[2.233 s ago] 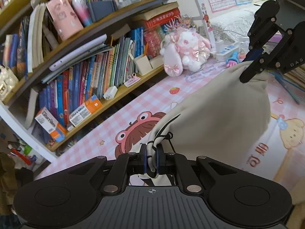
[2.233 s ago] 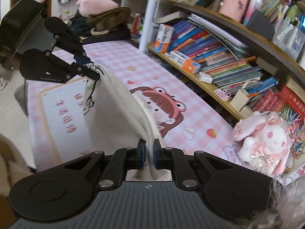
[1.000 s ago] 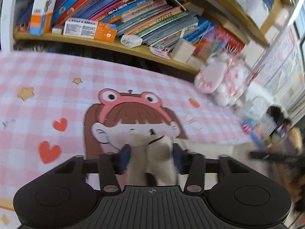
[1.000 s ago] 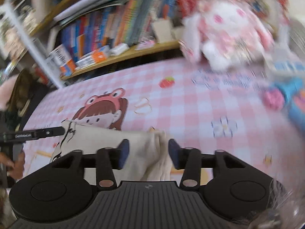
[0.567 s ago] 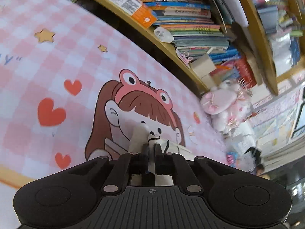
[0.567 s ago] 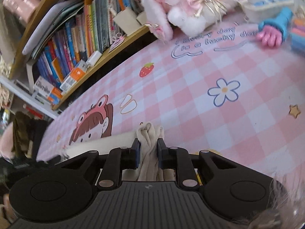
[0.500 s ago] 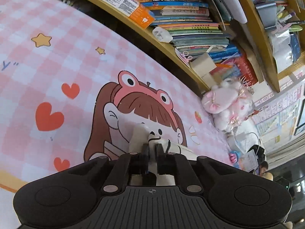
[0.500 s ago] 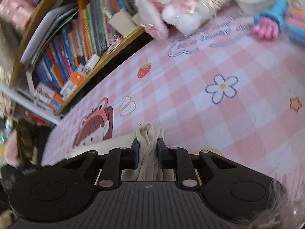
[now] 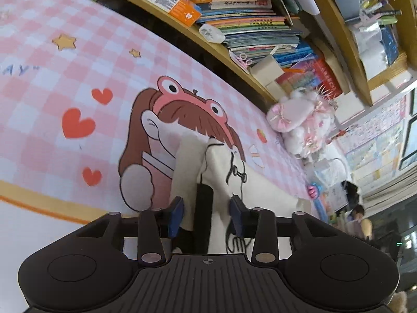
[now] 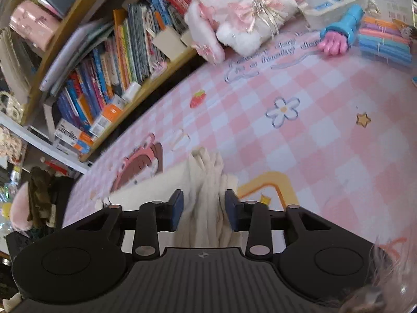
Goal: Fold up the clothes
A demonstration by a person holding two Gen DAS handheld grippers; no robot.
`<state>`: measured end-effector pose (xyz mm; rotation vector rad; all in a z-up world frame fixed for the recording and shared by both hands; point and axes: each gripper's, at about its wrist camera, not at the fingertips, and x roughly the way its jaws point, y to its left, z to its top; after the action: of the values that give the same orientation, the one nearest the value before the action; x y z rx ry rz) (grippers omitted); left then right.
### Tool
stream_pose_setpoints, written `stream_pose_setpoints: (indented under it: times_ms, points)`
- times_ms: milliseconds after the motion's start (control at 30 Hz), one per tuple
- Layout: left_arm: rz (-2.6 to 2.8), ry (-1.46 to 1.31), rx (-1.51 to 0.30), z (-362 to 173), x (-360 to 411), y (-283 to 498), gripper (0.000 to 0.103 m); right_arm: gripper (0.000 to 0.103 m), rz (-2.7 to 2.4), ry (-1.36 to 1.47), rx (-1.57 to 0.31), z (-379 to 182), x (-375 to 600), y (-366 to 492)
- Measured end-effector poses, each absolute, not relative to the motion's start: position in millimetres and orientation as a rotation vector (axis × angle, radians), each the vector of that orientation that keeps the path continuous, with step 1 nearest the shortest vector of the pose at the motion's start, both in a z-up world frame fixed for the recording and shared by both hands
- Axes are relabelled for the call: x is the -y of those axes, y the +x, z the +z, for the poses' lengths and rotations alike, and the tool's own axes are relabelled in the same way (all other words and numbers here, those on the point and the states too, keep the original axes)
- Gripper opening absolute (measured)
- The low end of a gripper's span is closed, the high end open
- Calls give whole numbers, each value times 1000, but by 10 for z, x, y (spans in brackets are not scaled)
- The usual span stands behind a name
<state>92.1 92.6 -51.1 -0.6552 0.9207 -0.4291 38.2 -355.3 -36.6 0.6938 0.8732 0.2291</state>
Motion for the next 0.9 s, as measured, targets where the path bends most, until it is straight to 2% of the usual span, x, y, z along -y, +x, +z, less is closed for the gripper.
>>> stream_pose_setpoints:
  times_ms: [33,100,367,733,800,900]
  points:
    - [-435,-658,-918,-508,-924,910,5,13,215,696,-887,-404,3542,392]
    - [-438,-746,-866,-464,-996,848,5,12,203,724,-893,-459,3546,397]
    - [-364,-825,-888,-655,-1086,855,4,13,201,740,-891,-541,3540,388]
    - [-331,-769,-897,-550,-1155,779,3,19,185,753,-889,-582,3561,369]
    - [-319,-758,-903,-535,-1167,765,9,19,187,759,-888,-586,3565,367]
    - [-301,-742,-912,-512,-1184,743,32,20,187,768,-889,-591,3572,369]
